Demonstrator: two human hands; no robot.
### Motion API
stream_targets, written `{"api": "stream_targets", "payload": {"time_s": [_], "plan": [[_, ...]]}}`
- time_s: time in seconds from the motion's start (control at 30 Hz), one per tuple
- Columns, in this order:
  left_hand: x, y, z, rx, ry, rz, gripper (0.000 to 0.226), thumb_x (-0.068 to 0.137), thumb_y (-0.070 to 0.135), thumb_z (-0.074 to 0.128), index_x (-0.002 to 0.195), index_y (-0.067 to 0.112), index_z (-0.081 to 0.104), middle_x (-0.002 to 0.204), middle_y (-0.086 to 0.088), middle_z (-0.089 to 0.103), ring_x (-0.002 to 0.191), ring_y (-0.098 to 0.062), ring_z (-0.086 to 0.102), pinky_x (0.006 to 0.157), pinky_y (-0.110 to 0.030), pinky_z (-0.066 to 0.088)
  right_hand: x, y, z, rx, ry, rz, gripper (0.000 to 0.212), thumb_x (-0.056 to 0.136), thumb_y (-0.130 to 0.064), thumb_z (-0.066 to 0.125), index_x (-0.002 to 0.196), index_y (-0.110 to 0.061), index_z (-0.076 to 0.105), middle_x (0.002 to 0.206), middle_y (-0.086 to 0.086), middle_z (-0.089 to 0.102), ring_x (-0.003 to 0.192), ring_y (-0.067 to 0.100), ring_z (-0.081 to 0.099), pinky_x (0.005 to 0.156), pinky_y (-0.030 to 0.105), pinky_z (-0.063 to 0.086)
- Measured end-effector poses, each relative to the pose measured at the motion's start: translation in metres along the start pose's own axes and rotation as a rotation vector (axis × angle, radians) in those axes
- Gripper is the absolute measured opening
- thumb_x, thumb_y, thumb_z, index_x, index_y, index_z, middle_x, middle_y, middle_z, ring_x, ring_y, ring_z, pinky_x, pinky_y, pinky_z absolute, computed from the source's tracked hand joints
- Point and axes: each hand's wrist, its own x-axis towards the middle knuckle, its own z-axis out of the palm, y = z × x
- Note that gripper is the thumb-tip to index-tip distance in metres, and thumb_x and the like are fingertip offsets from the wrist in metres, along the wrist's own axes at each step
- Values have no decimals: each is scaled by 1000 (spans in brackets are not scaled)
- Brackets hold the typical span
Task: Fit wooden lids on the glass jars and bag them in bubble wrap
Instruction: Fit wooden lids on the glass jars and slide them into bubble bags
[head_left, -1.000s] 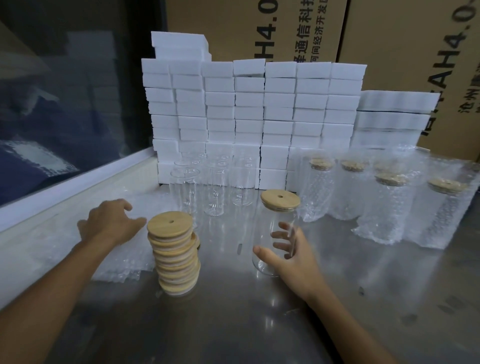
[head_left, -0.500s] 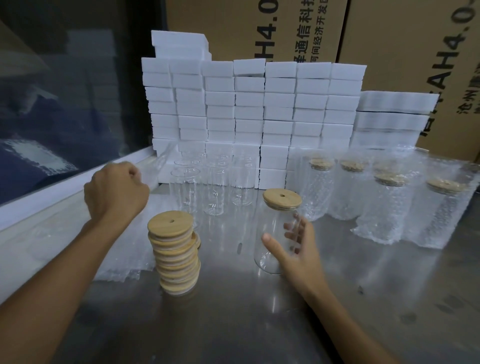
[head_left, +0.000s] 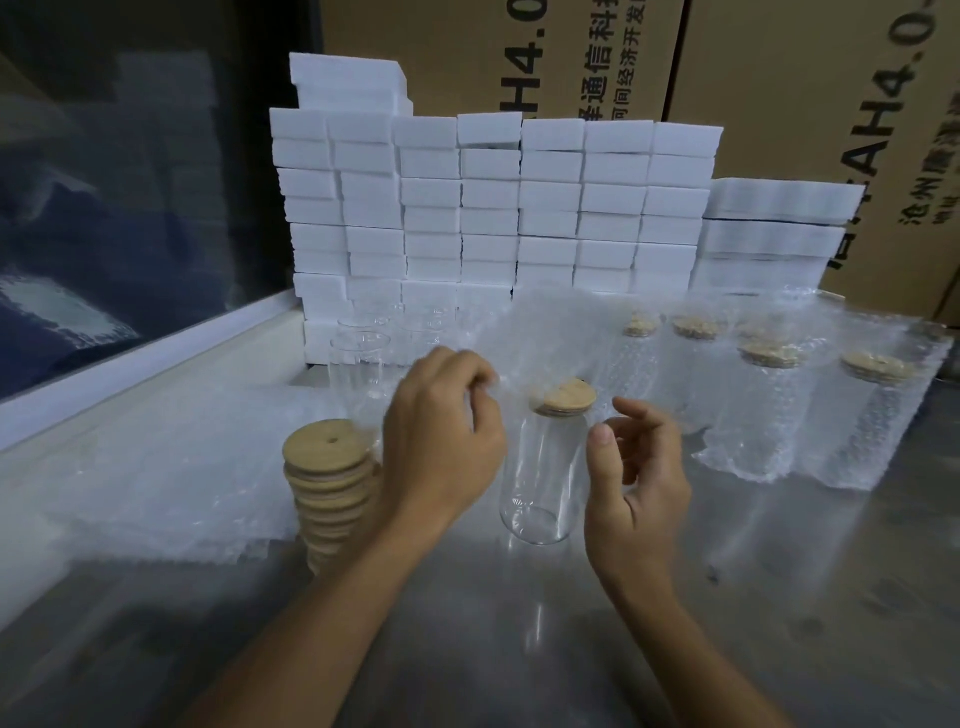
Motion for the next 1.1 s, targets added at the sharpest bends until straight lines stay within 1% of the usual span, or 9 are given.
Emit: {"api": "stream_targets", "payload": {"time_s": [0.2, 0.47, 0.6, 0.67, 0.73, 0.8, 0.87, 0.97, 1.1], "plan": [[-40, -1, 22, 18, -74, -6, 13, 80, 4, 54, 84, 12, 63, 82, 5, 58, 77, -14, 55, 64, -25, 42, 0, -5, 3, -48, 9, 1, 37, 84, -53, 63, 109, -25, 62, 84, -5, 63, 58, 14, 55, 55, 18, 42], [-60, -22, 24, 93, -203, -74, 21, 76, -9, 59, 81, 10, 64, 83, -1, 61, 80, -26, 60, 63, -42, 51, -1, -3, 6, -142, -23, -70, 19, 88, -36, 62, 81, -19, 68, 65, -11, 62, 50, 12, 55, 52, 18, 40], [-65, -26, 25, 97, -269, -160, 25, 81, -9, 57, 85, 15, 65, 92, 6, 59, 88, -14, 55, 70, -26, 44, -3, -3, 7, -167, -93, -123, 15, 86, -28, 62, 78, -17, 67, 65, -15, 61, 50, 10, 55, 53, 10, 38], [-63, -23, 26, -91, -205, -357, 24, 83, -5, 58, 83, 18, 65, 88, 8, 63, 83, -12, 57, 69, -22, 42, -4, -2, 7, -177, -115, -136, 13, 83, -26, 62, 74, -17, 66, 64, -16, 60, 50, 9, 55, 53, 11, 38], [-55, -17, 24, -491, -112, -665, 4, 86, 16, 64, 83, 19, 65, 78, 5, 66, 75, -16, 60, 64, -26, 43, -5, -1, 7, -179, -160, -139, 11, 79, -25, 64, 71, -18, 64, 63, -15, 60, 49, 10, 55, 53, 15, 40], [-50, -14, 20, -755, -135, -868, 26, 83, 43, 66, 89, 18, 65, 71, 4, 66, 65, -18, 60, 55, -29, 42, -6, 1, 7, -183, -232, -155, 9, 76, -20, 68, 69, -18, 63, 62, -14, 61, 49, 10, 55, 52, 15, 41], [-48, -14, 17, -818, -214, -919, 43, 76, 56, 67, 90, 16, 65, 67, 4, 64, 59, -18, 59, 49, -28, 40, -9, 3, 8, -187, -294, -163, 10, 74, -19, 69, 67, -18, 62, 60, -13, 60, 49, 10, 55, 50, 15, 40], [-52, -12, 18, -733, -304, -893, 30, 78, 39, 75, 86, 12, 65, 64, 0, 63, 57, -13, 58, 46, -25, 43, -11, 5, 8, -183, -387, -121, 13, 75, -24, 70, 68, -18, 62, 59, -13, 60, 49, 11, 57, 49, 18, 41], [-56, -16, 22, -674, -265, -836, 11, 90, 14, 66, 79, 11, 67, 62, -4, 64, 55, -10, 57, 47, -24, 43, -12, 3, 7, -203, -428, -90, 14, 81, -30, 74, 75, -19, 66, 59, -13, 63, 47, 10, 58, 50, 19, 41]]}}
